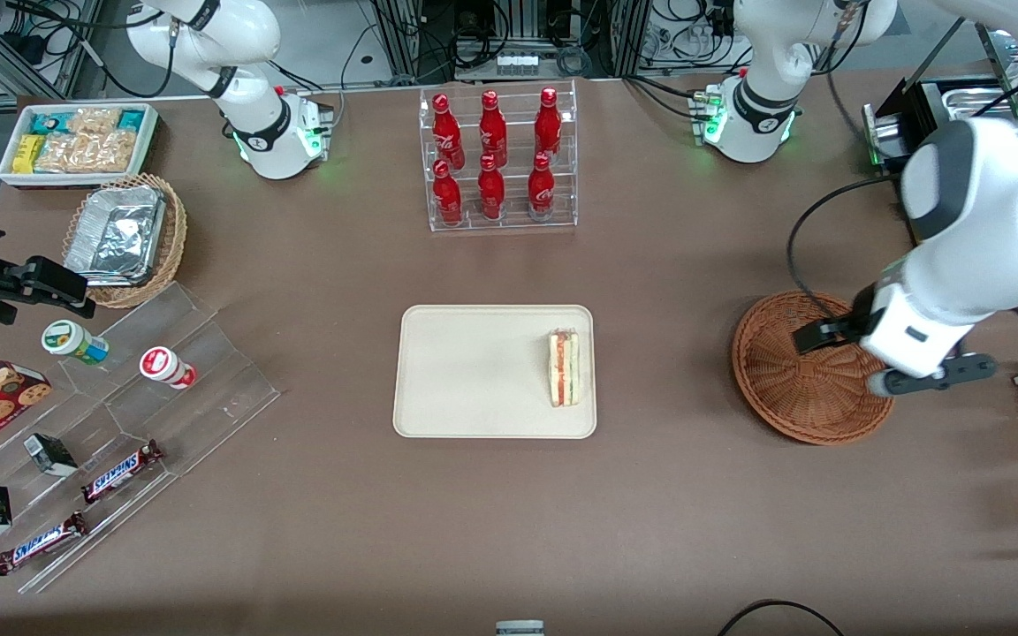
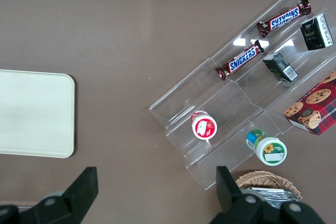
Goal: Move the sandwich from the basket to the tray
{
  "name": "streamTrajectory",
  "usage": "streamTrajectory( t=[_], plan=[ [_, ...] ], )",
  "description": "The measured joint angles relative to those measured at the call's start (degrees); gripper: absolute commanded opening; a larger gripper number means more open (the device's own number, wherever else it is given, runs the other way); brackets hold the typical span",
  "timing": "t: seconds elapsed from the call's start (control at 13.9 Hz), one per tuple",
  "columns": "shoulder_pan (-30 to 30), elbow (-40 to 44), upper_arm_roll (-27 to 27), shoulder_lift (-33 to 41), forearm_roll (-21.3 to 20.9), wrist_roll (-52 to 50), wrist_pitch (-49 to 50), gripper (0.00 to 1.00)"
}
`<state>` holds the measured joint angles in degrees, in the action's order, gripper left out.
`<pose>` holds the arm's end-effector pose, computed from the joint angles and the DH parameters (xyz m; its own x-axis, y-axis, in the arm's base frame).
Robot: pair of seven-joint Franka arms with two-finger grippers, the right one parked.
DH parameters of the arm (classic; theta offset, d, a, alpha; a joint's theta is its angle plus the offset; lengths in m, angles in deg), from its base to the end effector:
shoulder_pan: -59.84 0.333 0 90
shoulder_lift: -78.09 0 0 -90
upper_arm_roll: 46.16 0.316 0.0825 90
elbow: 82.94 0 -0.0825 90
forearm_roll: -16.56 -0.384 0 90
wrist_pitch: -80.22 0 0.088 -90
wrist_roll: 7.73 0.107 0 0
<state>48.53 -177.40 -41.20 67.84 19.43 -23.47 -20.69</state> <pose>0.6058 -0.0753 0.4994 0.9824 0.1723 -0.0722 0.1737 -0.9847 0.0140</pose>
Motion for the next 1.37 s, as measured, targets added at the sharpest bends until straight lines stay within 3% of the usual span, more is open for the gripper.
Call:
streamTrajectory(
  t=[0.36, 0.65, 0.94, 1.37],
  plan=[
    [4.03, 0.07, -1.66, 7.84, -0.01, 1.79, 4.81, 1.00],
    [7.90, 0.67, -6.84, 12.63, -0.08, 2.84, 8.67, 1.00],
    [8.24, 5.08, -7.92, 13.15, -2.78, 3.13, 13.93, 1.00],
    [8.34, 7.12, -9.08, 13.14, -3.24, 3.14, 17.76, 1.00]
  ],
)
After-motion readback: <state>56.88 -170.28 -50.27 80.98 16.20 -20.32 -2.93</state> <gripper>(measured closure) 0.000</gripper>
